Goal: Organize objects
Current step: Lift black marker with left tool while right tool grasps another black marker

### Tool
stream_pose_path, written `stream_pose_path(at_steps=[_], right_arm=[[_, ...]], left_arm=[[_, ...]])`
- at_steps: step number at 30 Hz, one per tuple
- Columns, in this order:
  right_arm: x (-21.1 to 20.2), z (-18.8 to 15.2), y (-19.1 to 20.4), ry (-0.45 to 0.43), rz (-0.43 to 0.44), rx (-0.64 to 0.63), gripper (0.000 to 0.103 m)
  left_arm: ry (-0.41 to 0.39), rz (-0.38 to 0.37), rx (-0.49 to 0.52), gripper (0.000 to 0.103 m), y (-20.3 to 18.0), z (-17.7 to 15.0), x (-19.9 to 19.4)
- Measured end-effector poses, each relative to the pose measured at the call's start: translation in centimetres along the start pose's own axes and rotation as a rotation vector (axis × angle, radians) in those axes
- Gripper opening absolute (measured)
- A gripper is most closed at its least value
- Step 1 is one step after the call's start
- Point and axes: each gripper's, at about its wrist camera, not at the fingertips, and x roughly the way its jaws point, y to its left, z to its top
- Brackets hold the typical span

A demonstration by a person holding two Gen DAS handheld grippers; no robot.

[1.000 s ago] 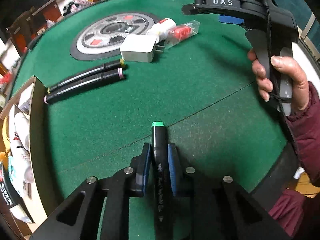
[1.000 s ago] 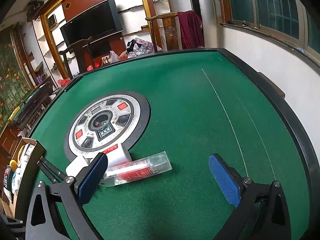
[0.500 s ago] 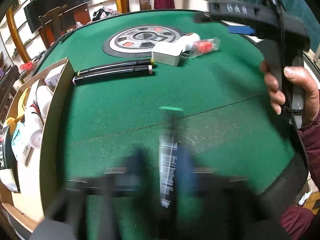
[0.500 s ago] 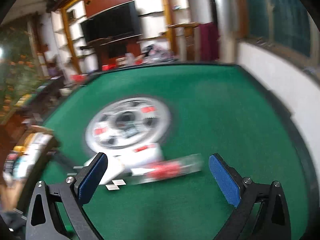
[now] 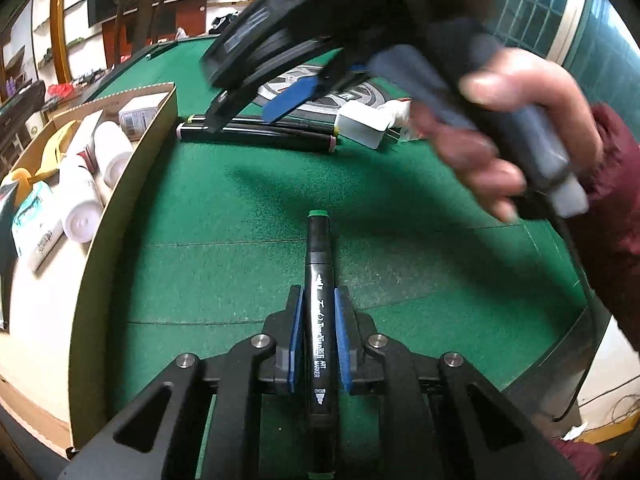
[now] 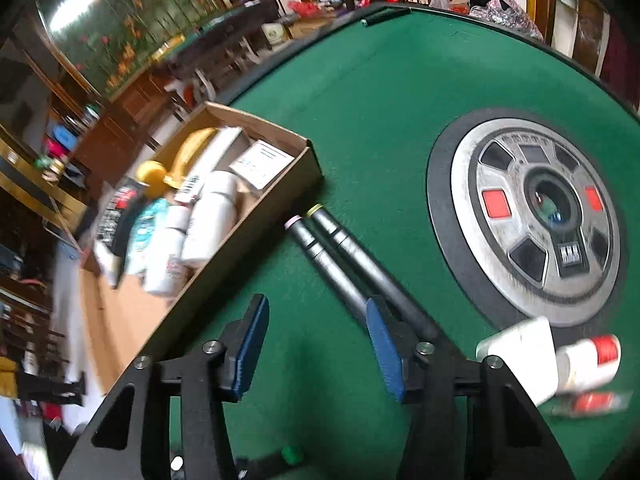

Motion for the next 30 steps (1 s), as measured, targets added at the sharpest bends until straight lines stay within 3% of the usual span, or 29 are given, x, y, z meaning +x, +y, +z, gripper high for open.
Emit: stream_pose_path(at_steps=[6, 9, 11, 12, 14, 21, 30], right_arm=[[2.0, 1.1, 0.3, 0.057, -0.076, -0.019, 0.053], [2.7, 1.4, 1.1, 0.070, -0.171, -0.064, 0.048], [2.7, 1.4, 1.8, 0.069, -0.251, -0.091, 0.038], [2.6, 1.3, 1.9, 0.068, -0.251, -0.085, 0.027], [2.2, 0.9, 1.7, 0.067, -0.262, -0.061, 0.017], [-1.9, -4.0, -2.0, 0.035, -0.215, 0.113, 0.016], [-9.3, -11.0, -5.0, -0.137, -0.078, 0.266, 0.016]], left_arm=[[-0.017, -0.003, 0.023, 0.015, 0.0, -0.6, -0.5], [-0.024, -0.012, 0.019, 0.015, 0.0, -0.6, -0.6], [-0.027, -0.021, 0.009, 0.015, 0.0, -0.7, -0.7], [-0.029, -0.026, 0.004, 0.015, 0.1, -0.7, -0.7], [-0.032, -0.033, -0.009, 0.015, 0.1, -0.7, -0.7], [-0.044, -0.088, -0.099, 0.015, 1.3, -0.8, -0.7], [-0.094, -0.063, -0.120, 0.014, 1.1, -0.6, -2.6]])
